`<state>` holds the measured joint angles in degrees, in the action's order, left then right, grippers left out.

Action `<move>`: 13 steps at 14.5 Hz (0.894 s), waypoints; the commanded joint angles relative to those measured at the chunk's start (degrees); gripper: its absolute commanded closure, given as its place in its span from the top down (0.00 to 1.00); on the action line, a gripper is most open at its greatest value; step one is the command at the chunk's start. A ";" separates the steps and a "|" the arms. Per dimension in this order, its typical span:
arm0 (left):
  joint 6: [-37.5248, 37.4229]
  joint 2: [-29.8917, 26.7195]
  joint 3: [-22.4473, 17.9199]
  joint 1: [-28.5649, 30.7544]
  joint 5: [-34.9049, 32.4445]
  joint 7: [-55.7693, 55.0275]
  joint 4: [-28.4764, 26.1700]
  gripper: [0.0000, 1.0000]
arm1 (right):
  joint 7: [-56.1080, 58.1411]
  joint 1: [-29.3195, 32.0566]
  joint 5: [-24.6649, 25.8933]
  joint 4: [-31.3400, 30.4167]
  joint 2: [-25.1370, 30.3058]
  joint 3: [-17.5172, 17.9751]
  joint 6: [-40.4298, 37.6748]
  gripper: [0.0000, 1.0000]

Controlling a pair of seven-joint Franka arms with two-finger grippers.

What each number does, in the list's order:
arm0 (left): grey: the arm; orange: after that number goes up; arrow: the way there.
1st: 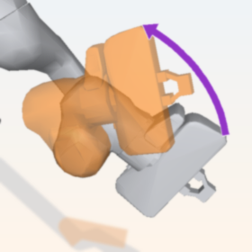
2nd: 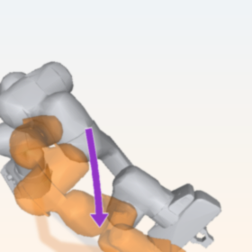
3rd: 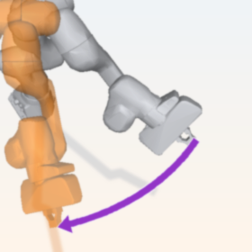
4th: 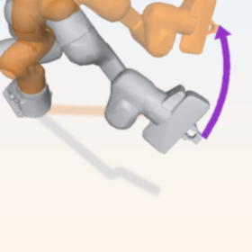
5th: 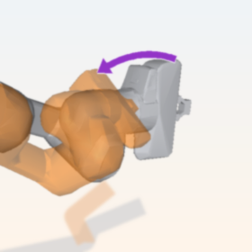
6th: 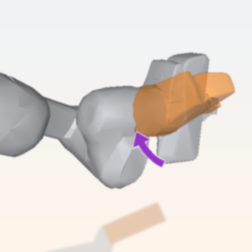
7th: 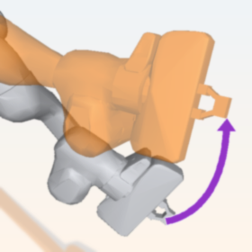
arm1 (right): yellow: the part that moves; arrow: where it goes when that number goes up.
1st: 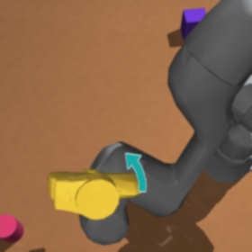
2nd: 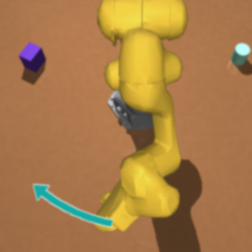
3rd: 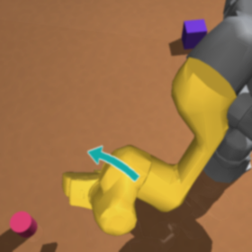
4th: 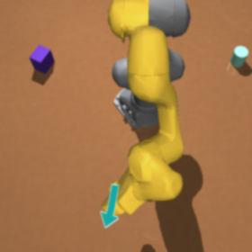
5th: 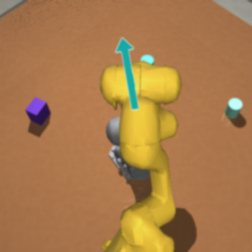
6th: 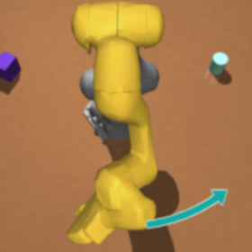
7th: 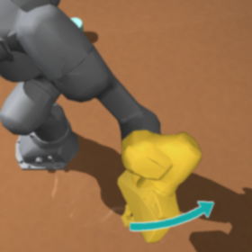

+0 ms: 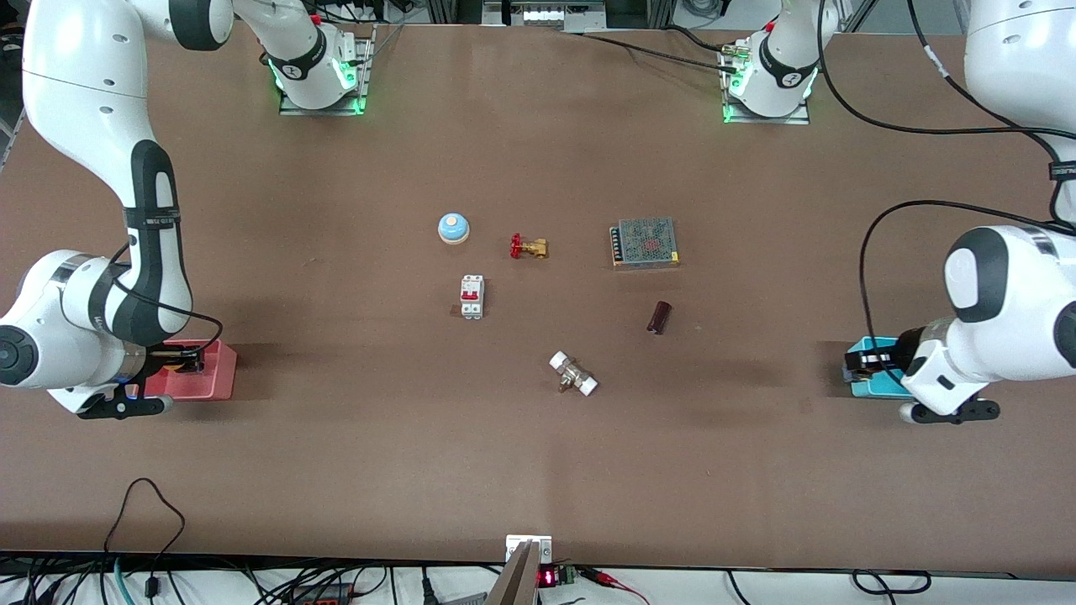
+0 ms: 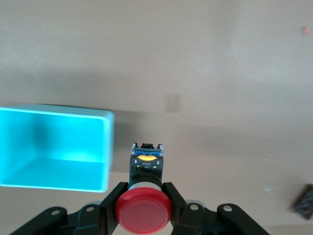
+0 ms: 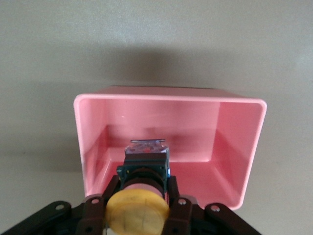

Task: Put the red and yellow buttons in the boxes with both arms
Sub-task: 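Lower the buttons into the boxes and open both grippers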

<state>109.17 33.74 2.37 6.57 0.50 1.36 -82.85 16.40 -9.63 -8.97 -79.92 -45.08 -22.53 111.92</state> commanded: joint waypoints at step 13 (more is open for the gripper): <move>4.47 8.18 -0.08 7.84 -4.45 12.43 0.14 0.27 | 2.32 1.90 -1.05 0.55 -2.12 0.64 4.89 0.50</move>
<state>113.37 41.38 2.08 14.37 -2.67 12.94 -83.00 17.67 -8.64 -9.09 -79.92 -47.07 -22.49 116.54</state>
